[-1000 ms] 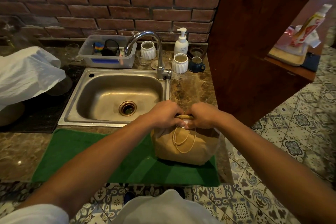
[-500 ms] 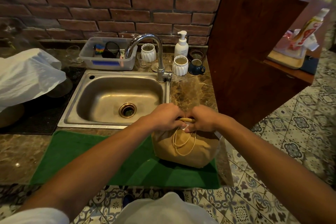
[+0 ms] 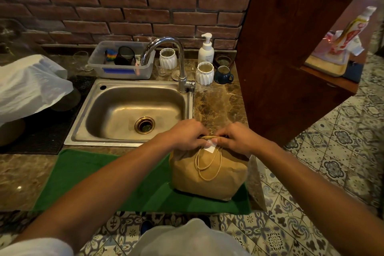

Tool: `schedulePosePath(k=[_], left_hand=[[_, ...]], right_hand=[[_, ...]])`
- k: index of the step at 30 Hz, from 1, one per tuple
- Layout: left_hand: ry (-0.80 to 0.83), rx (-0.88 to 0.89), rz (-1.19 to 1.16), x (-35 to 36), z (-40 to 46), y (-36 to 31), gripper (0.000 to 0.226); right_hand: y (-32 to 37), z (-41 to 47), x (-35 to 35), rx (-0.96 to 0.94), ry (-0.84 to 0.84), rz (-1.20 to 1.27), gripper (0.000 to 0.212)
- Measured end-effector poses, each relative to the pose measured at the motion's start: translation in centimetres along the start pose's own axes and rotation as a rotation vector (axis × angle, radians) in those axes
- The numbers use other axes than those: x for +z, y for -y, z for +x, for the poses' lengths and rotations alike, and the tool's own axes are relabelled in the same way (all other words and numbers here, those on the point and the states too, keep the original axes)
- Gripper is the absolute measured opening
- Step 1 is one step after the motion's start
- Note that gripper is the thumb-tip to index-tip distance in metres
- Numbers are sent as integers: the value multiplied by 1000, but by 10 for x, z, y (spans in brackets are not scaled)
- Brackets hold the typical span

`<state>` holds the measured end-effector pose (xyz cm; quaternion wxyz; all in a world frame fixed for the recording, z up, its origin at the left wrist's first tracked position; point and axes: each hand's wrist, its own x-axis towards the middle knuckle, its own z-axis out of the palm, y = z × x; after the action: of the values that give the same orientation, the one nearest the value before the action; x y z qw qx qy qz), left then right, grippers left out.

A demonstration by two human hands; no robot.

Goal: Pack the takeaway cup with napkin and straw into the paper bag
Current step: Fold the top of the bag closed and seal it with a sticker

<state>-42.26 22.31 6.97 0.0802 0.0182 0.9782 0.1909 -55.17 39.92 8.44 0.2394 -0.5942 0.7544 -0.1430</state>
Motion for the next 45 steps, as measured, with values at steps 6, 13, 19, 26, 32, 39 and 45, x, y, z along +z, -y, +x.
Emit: schedulePosePath(k=[6,13,19,26,32,39,45], left_hand=[[7,5,-8,0,2,-4,28],[26,6,-26,-4,-2,1,29],[-3,9,-159,-10,-9,2,33],[-172,19,-165,-3,-13,3,22],[-249,13,-95,3,-15,6,24],[-185,-91,-185,-1,-30,24,23],[-236,-86,-172,2,-32,19,23]], right_hand=[[8,6,3,-78,-87,-114,22],[7,6,-1,-67,-37,-134,26],[3,2,1,-50,-108,-132,24],[1,-3,2,-38,-107,-99,31],[-5,-12,1,-15,-149,-180,31],[-13,-19,2,43,-165,-121,28],[-22,-24,-4,102,-87,-92,24]])
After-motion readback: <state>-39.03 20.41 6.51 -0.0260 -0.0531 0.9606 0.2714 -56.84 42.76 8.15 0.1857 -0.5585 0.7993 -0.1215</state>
